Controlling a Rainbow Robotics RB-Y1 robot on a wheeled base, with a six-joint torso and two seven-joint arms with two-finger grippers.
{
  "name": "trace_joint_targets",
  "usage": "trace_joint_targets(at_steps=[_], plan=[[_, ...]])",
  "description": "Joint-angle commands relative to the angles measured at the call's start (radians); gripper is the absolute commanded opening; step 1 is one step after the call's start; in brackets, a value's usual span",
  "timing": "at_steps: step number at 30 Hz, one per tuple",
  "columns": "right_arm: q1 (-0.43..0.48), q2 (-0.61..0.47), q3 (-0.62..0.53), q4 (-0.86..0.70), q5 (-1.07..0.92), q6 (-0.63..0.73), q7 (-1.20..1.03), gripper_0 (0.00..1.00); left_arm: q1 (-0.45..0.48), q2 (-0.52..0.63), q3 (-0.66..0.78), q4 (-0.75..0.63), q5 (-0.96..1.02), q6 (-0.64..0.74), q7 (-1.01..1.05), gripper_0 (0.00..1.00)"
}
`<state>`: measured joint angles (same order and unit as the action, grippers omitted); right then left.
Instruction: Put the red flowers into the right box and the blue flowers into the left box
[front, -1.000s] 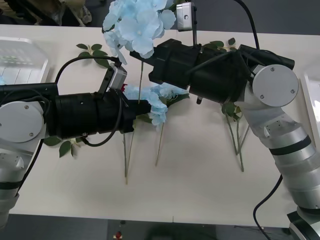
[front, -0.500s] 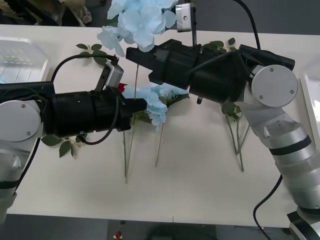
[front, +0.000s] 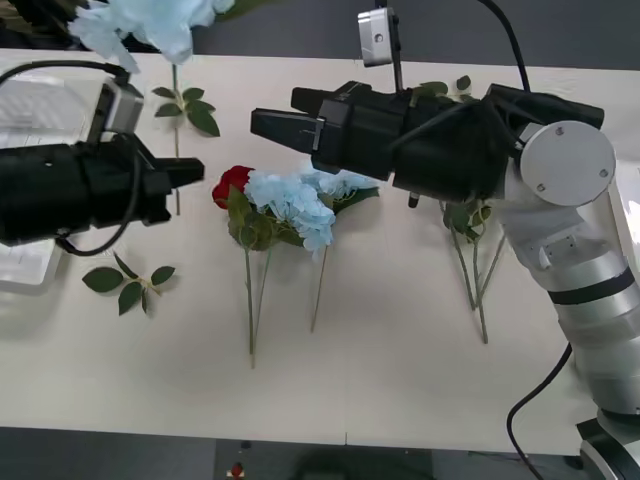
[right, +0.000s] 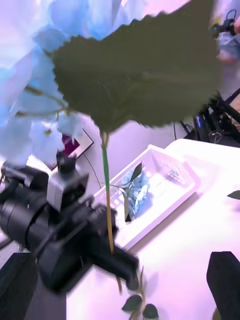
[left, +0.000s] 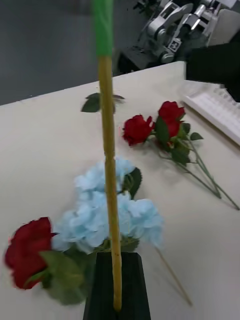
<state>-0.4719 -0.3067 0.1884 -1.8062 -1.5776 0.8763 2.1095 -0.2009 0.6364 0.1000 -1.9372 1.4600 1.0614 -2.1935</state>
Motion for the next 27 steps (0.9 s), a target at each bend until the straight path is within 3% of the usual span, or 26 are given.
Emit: trace_joint_targets(at_steps=[1, 7, 15, 27], plan=[[-0.03, 0.0, -0.069, -0.03, -0.005, 0.078, 0.01, 1.0, 0.061, 0.166, 0.063, -0.042, 0.045, -0.046, 0.071, 0.0], [-0.027, -0.104, -0.153, -0.03, -0.016, 0.237, -0.098, 1.0, 0.147, 0.373, 0.124, -0.032, 0.066, -0.05, 0.189, 0.0], [-0.001, -0.362, -0.164, -0.03, 0.001, 0.371, -0.266, 1.0, 0.264, 0.608, 0.173, 0.146, 0.23, -0.05, 0.193, 0.0], [0.012, -0.416, -0.218, -0.03, 0.37, 0.564, -0.568, 1.0, 0.357, 0.807, 0.185, 0.377, 0.181, -0.05, 0.187, 0.0]])
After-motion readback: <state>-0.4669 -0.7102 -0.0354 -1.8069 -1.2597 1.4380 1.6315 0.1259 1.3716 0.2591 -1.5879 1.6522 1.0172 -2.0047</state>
